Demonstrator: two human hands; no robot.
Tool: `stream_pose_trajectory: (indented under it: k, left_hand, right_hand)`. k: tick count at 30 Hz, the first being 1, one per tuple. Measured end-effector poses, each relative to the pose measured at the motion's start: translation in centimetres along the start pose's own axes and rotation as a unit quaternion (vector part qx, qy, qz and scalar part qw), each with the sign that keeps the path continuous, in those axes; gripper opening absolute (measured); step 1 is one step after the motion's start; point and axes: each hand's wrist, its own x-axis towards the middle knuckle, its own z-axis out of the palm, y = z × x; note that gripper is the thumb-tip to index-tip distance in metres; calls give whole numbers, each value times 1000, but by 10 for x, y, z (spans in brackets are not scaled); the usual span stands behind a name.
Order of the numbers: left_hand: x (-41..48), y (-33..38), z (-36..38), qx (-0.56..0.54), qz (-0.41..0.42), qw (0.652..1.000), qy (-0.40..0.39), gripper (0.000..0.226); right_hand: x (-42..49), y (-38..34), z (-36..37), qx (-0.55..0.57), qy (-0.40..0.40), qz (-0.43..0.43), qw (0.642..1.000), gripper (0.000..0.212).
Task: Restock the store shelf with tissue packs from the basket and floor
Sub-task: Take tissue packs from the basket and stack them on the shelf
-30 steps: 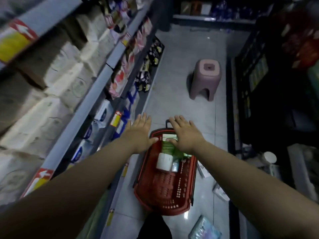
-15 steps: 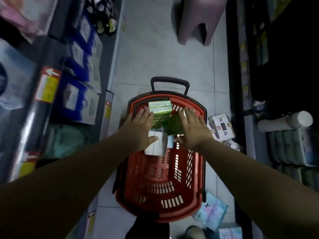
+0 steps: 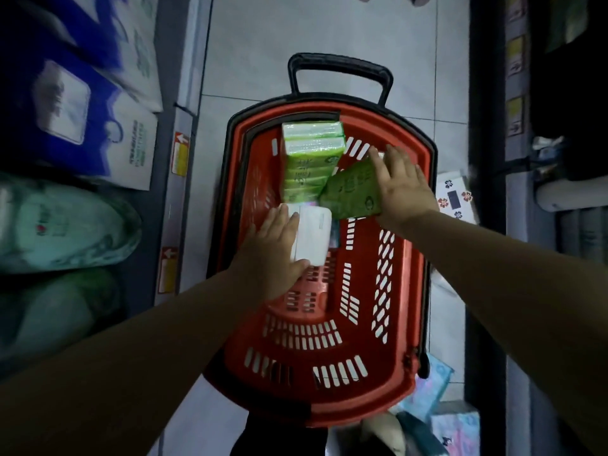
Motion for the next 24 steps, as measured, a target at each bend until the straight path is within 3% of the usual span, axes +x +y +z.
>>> stream_pose_trajectory:
  k: [4, 8, 11, 13, 16, 20, 22, 24]
  left_hand:
    - [-15, -3, 10, -55, -55, 997, 13, 86]
    - [-40, 13, 13, -106, -84, 990, 27, 82]
    - [-59, 24, 24, -142, -104, 984, 27, 81]
    - [-70, 26, 34, -162, -114, 979, 40, 83]
    - [-85, 17, 71, -258, -153, 952, 58, 72]
    - [-124, 16, 108, -376, -229, 893, 99, 77]
    - [-157, 41, 94, -452, -258, 844, 128, 83]
    - [-187, 66, 80, -532, -257, 795, 141, 69]
  right_hand:
    - [-34, -19, -3, -76, 1, -19, 997, 105]
    - [-83, -53, -4, -101, -11, 1, 995, 70]
    - [-114, -72, -3, -81, -63, 9, 995, 61]
    - [-128, -76, -5, -10, -124, 58, 991, 75]
    - [-140, -65, -2, 129, -231, 140, 954, 97]
    - [-165, -34, 4, 271, -253, 152, 916, 102]
    - [-183, -20, 0, 423, -227, 159, 863, 84]
    - [-203, -10, -7, 541, -240, 163, 789, 49]
